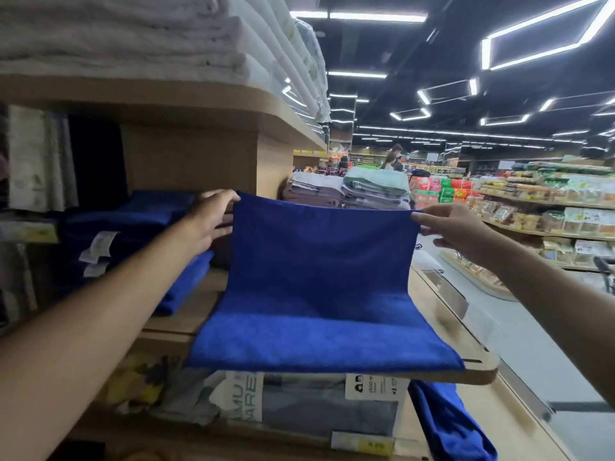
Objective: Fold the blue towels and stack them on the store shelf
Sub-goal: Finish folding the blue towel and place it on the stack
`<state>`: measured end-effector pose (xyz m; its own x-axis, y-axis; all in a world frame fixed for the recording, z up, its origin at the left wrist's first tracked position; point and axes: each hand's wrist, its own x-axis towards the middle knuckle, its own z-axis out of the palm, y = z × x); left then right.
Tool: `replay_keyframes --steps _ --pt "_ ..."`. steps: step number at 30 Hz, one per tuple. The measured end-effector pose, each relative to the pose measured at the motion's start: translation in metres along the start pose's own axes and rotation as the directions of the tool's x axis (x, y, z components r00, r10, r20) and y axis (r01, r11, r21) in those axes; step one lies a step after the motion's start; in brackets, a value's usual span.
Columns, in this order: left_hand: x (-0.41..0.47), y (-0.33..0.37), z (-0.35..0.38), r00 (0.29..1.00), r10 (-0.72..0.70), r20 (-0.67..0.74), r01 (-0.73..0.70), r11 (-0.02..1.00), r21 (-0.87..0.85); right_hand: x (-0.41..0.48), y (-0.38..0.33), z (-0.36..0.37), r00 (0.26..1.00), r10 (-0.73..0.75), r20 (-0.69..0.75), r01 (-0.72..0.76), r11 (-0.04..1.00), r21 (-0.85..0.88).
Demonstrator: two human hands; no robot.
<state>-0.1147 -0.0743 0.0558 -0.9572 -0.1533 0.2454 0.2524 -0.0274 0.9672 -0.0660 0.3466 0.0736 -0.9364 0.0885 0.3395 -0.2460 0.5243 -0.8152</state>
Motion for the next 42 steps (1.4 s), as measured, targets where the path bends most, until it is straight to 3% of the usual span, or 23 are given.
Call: replay_keyframes --steps 6,10,14,16,19,22,24,26,30,35,42 --pt "-0.07 0.005 -0.028 0.98 0.178 0.087 -0.184 0.981 0.067 -0.066 0.001 -0.021 0.978 -0.204 0.046 0.208 0.971 -0.122" --pt "-0.128 -0.013 -0.05 0.932 0.245 0.266 -0.302 0.932 0.201 -0.118 0.012 -0.028 0.937 -0.276 0.216 0.329 0.905 -0.268" --pt "-0.165 -0.042 -0.076 0.886 0.146 0.441 -0.351 0.831 0.431 -0.162 0.022 -0.025 0.839 -0.175 0.515 0.44 0.774 -0.455" --pt "-0.172 -0.048 -0.084 0.872 0.09 0.482 -0.337 0.823 0.457 -0.173 0.017 -0.022 0.819 -0.136 0.557 0.448 0.758 -0.474" --pt "-0.169 -0.039 -0.071 0.881 0.216 0.421 -0.412 0.787 0.459 -0.168 -0.004 0.0 0.862 -0.21 0.462 0.433 0.778 -0.455" --pt "-0.153 -0.033 -0.019 0.862 0.283 0.42 -0.492 0.666 0.562 -0.144 -0.027 0.06 0.892 -0.285 0.352 0.415 0.825 -0.384" --pt "-0.141 -0.041 0.02 0.871 0.201 0.449 -0.481 0.538 0.692 -0.124 -0.038 0.113 0.888 -0.271 0.372 0.408 0.838 -0.363" --pt "-0.132 -0.056 0.048 0.884 0.054 0.464 -0.441 0.421 0.793 -0.109 -0.038 0.159 0.889 -0.165 0.427 0.359 0.83 -0.427" --pt "-0.126 -0.08 0.051 0.896 -0.124 0.427 -0.398 0.208 0.894 -0.104 -0.008 0.179 0.904 -0.007 0.426 0.305 0.71 -0.635" --pt "-0.127 -0.084 0.036 0.899 -0.204 0.388 -0.365 0.141 0.92 -0.113 0.021 0.124 0.915 0.137 0.379 0.214 0.632 -0.745" --pt "-0.132 -0.08 0.037 0.901 -0.199 0.385 -0.365 0.132 0.922 -0.133 0.048 0.075 0.961 0.223 0.161 -0.023 0.647 -0.762"
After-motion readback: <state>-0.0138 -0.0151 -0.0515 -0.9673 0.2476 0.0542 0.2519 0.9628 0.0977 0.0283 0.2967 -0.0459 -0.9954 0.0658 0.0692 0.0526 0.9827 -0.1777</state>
